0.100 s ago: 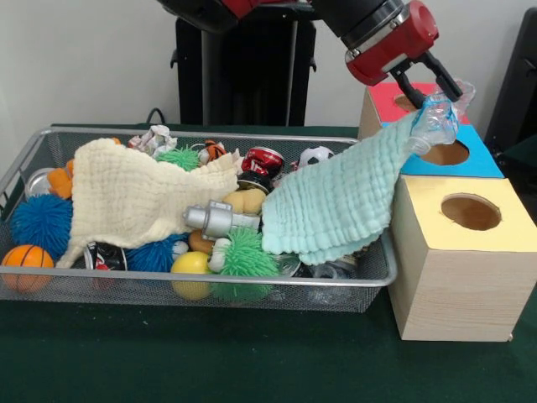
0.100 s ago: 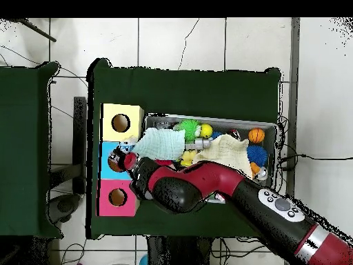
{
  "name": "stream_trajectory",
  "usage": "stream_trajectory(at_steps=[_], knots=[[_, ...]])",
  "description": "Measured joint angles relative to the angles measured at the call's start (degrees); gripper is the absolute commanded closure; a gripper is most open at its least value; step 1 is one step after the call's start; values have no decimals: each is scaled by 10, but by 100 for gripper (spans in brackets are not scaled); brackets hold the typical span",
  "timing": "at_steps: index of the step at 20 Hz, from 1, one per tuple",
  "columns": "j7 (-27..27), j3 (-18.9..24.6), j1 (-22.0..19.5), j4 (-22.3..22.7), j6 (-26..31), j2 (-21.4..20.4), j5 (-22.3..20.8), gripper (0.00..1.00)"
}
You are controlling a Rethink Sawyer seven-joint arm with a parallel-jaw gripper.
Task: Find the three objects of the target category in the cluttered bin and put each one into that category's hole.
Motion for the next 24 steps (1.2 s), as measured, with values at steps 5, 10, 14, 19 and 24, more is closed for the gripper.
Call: stream_trajectory(at_steps=[5, 10, 14, 19, 24], knots=[[0, 3, 1, -9, 0, 12, -6, 100], [0, 9, 1, -27, 0, 36, -17, 100], [0, 17, -1, -34, 0, 54, -22, 100], [0, 20, -4, -42, 0, 72, -30, 100], [0, 20, -5, -54, 16, 67, -32, 100]])
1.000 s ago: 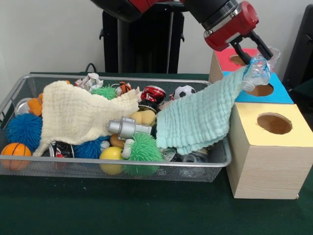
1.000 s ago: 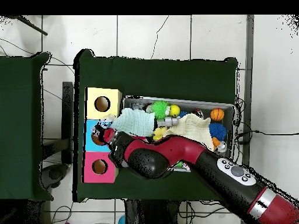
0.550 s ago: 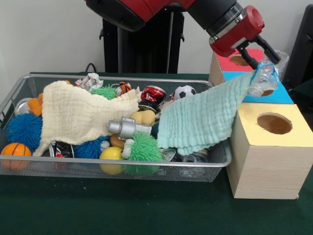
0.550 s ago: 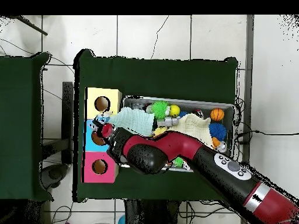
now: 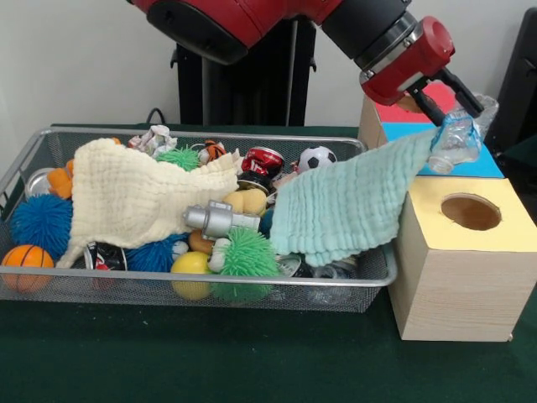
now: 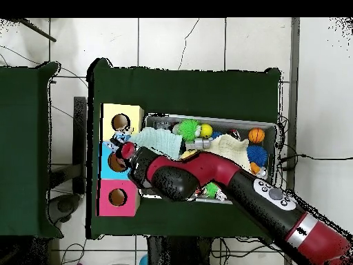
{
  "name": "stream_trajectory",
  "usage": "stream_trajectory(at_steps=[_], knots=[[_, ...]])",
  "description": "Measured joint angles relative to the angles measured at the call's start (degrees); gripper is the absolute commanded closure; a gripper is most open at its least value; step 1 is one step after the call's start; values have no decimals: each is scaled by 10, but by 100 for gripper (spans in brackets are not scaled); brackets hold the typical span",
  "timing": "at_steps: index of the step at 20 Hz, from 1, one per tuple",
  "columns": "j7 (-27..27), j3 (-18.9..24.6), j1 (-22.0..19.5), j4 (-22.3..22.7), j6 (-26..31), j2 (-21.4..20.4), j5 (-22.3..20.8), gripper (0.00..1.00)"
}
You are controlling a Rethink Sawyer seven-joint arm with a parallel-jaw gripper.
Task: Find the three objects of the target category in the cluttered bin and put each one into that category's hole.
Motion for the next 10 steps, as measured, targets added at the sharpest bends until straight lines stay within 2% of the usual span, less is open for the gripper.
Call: stream_trajectory(at_steps=[10], knots=[[0, 0, -13, -29, 134, -15, 3, 100]])
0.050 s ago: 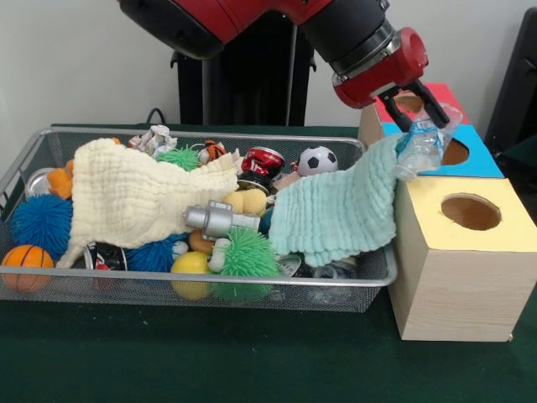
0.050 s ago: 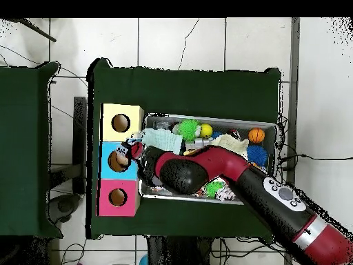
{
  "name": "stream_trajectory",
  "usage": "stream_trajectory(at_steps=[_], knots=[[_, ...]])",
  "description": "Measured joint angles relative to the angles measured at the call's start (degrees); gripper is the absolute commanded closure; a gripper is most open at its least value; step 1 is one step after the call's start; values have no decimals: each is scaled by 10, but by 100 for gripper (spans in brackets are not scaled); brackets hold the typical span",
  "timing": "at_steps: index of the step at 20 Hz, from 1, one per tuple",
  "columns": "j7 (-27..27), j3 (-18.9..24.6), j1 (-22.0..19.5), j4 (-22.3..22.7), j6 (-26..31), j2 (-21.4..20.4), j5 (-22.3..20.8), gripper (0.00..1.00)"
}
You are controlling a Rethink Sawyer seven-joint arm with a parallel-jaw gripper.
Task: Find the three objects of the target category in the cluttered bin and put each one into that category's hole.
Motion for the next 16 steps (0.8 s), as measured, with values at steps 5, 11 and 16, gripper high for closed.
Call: stream_trajectory(at_steps=[5, 11, 16], knots=[[0, 0, -1, -8, 11, -1, -1, 100], [0, -4, 12, -8, 11, -8, -5, 100], [0, -16, 43, -8, 11, -19, -18, 100]])
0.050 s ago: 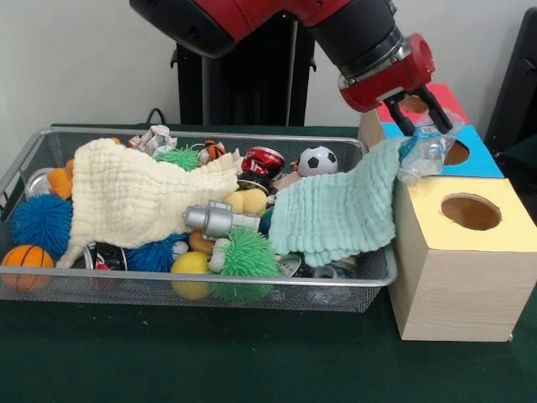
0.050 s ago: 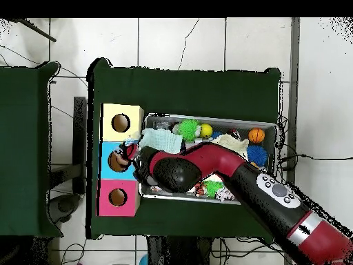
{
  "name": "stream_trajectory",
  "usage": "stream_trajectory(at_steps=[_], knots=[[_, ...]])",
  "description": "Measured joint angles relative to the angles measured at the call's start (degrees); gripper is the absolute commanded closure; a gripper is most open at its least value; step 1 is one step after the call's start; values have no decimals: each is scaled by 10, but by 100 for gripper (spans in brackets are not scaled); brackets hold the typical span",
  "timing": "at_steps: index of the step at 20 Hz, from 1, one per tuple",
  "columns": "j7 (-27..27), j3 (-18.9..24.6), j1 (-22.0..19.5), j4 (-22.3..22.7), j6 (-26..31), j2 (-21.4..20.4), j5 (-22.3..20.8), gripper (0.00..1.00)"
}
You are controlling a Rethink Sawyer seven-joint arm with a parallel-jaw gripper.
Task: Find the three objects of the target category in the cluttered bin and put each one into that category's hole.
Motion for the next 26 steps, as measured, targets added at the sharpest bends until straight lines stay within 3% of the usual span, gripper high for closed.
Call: stream_trajectory(at_steps=[11, 26], knots=[[0, -14, 69, 10, -12, -30, -8, 100], [0, -15, 45, 32, -13, -35, -8, 100]])
